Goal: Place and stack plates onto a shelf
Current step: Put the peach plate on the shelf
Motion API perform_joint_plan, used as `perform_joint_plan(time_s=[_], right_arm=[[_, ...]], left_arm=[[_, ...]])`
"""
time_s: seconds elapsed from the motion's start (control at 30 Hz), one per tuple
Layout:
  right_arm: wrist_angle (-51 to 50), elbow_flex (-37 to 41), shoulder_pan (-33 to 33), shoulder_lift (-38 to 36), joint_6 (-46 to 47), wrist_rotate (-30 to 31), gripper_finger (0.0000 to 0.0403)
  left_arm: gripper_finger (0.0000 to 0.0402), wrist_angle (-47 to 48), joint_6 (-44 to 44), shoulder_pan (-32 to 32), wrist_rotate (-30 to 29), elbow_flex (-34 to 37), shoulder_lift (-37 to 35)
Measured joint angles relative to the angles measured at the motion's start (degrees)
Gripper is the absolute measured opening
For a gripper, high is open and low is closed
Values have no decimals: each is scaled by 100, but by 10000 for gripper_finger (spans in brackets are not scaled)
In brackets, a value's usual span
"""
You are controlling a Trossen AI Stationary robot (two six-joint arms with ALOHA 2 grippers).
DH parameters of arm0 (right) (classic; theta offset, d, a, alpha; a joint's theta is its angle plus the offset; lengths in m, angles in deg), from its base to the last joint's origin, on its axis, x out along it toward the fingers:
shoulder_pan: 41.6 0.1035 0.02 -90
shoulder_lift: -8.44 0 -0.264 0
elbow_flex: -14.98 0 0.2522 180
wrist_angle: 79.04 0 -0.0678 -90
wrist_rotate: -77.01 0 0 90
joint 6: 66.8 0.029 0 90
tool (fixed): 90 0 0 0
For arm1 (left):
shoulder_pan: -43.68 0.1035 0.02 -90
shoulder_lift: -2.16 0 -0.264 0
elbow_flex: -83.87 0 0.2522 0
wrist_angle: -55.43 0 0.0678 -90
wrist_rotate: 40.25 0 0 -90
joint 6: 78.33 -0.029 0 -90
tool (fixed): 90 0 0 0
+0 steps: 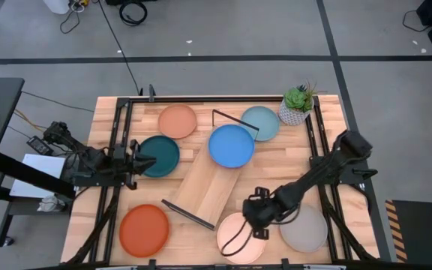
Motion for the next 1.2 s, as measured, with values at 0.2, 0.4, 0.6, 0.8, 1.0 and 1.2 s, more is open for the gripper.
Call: perform_joint_plan(time_s=[0.2,0.4,0.6,0.8,1.0,1.2], right_arm=[[-850,-698,-216,576,391,-332,151],[-1011,-726,-359,737,523,-737,170],[-856,-577,-371,735,614,-753,142],[-811,-461,-365,735,653,-906,68],[-767,-401,-363,725,578,-1035,13],[-958,-390,-369,564,371,-987,16]], left_arm=[[59,-18,-409,2,-105,0,0],[112,-16,-725,2,-127,0,0],[151,-74,-936,3,297,0,0],[147,-9,-832,4,319,-245,11],[143,212,-825,2,321,-531,158],[143,599,-888,2,314,-999,680]])
